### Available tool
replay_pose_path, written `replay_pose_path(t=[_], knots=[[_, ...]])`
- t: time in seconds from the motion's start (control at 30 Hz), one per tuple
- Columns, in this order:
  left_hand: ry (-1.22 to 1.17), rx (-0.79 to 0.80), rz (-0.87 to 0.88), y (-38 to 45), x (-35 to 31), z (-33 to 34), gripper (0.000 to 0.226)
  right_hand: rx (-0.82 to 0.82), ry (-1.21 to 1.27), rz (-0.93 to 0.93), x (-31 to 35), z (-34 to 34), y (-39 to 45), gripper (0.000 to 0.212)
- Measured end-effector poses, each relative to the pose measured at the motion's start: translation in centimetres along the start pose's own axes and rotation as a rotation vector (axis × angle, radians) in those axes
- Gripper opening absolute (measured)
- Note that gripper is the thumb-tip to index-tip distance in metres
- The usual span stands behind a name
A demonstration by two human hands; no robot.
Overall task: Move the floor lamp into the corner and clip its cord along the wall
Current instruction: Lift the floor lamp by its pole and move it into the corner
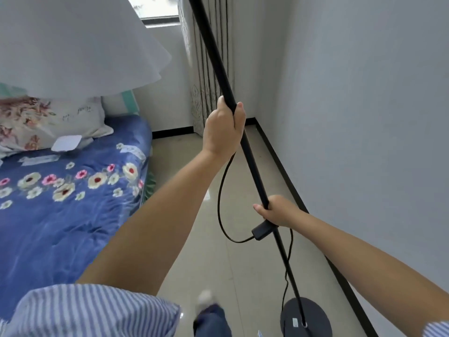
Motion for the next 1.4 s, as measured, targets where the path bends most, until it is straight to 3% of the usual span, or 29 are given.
replay_pose_path(t=[0.37, 0.97, 1.23, 1.4], knots=[[-0.092, 0.07, -0.002, 21.7, 21.8, 7.8, 0.014, -0.05, -0.024, 0.057, 9.5, -10.2, 27.9, 0.048], [-0.165, 0.222, -0.007, 55.0, 50.2, 26.2, 0.029, -0.072, 0.091, 0.067, 18.2, -27.8, 69.7, 0.05], [-0.22, 0.351, 0.021, 66.7, 63.0, 33.2, 0.013, -0.139, 0.158, 0.199, 21.6, -33.0, 86.0, 0.044], [-0.231, 0.45, 0.011, 73.2, 69.9, 37.2, 0.015, -0.161, 0.143, 0.318, 23.6, -35.7, 94.4, 0.039]])
Point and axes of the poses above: each hand's wrist, its own y-axis towards the middle knuckle, its own z-axis out of the palm, x = y × z, the point moved 9 cm from there along y, towards the middle knuckle, and after that the axes turned 10 degrees about z, right-handed, at the moved point
